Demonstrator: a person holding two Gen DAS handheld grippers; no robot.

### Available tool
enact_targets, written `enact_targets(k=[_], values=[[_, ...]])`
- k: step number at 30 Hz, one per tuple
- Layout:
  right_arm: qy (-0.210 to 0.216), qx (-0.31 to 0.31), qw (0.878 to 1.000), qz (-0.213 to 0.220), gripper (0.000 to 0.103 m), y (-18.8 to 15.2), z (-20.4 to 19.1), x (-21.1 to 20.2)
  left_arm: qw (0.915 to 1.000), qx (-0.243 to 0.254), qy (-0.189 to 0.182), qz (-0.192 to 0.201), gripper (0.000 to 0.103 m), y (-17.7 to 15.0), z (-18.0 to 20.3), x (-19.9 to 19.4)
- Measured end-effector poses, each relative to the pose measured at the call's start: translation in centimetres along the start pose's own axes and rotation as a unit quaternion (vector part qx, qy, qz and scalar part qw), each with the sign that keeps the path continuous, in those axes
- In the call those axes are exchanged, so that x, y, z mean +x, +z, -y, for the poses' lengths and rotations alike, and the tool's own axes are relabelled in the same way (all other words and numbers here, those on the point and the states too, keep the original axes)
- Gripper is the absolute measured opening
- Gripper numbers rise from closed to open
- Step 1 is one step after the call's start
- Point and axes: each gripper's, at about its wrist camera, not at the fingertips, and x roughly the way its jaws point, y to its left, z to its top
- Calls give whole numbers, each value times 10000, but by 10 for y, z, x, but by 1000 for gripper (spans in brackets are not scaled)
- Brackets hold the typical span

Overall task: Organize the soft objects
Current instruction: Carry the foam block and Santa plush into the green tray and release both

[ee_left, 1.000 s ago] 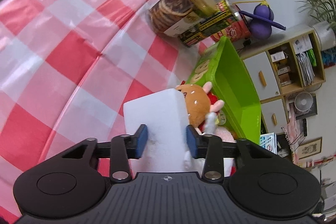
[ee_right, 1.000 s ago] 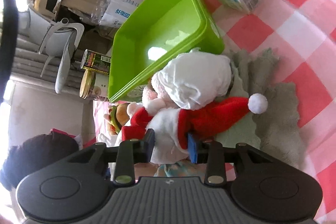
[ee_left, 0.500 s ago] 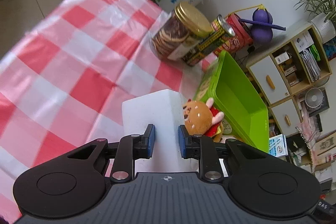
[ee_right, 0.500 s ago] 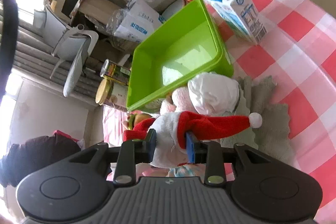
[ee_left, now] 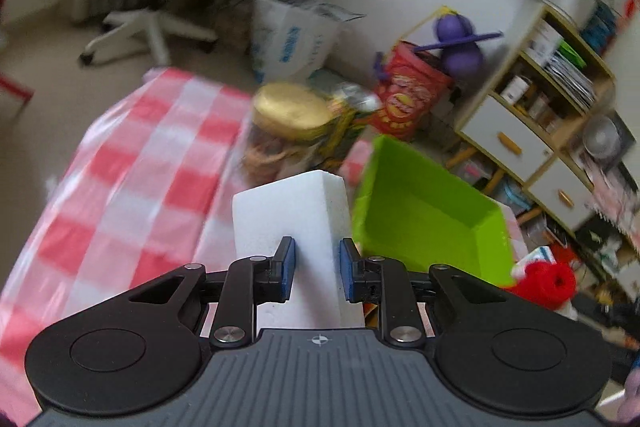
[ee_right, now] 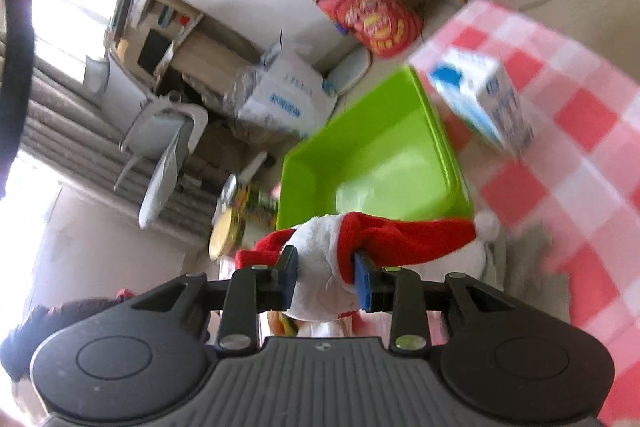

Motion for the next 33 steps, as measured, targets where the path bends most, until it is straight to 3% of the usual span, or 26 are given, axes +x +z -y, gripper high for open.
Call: enact_targets(k=[5,10,16,23,30,33], values=[[-31,-157,9988,454,4,25,-14,12,9980,559,-285,37,22,22,42,26],[-473,-569,9938,830,4,41,-27,40,9927,1095,-504,71,22,33,85,60],[-818,-833,9885,966,4,48,-23,78,9837,1749,-421,70,22,32,121,117],[-1094,-1169,9828,920,4,47,-19,116,9788,2027,-220,-182,23,26,131,175],[-1207,-1491,9768,949,3,46,-19,132,9800,1954,-235,-297,25,28,125,197],[-1188,-1598,9755,939,3,46,-21,134,9807,1909,-309,-302,31,30,123,197]])
